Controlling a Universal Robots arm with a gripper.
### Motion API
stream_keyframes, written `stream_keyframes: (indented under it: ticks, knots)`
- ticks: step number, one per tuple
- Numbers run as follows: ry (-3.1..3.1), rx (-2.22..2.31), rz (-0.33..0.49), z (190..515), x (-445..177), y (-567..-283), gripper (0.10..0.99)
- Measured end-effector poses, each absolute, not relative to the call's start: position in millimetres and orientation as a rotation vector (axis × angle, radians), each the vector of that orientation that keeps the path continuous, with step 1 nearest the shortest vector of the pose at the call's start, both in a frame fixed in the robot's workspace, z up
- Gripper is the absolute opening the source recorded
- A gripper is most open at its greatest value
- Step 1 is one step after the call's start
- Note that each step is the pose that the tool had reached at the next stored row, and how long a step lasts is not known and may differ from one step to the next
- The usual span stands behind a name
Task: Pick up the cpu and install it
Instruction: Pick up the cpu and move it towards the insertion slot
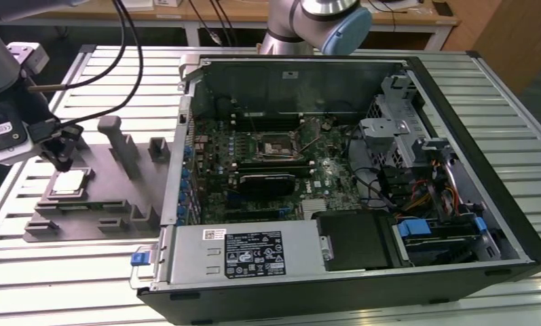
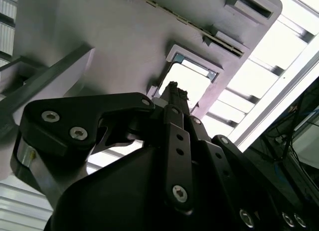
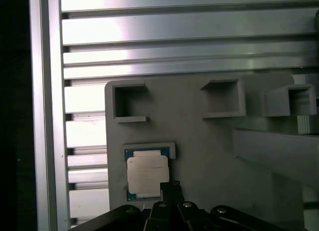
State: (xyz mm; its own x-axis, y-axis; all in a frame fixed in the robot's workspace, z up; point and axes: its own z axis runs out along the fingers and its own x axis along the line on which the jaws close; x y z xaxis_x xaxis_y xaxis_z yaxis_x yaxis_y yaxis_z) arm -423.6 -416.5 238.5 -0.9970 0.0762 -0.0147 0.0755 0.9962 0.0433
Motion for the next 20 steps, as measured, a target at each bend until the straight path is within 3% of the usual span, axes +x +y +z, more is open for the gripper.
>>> stream_keyframes:
  ticks: [20]
  knots:
    - [3.122,0.119,0.067,224,-428,-418,0.106]
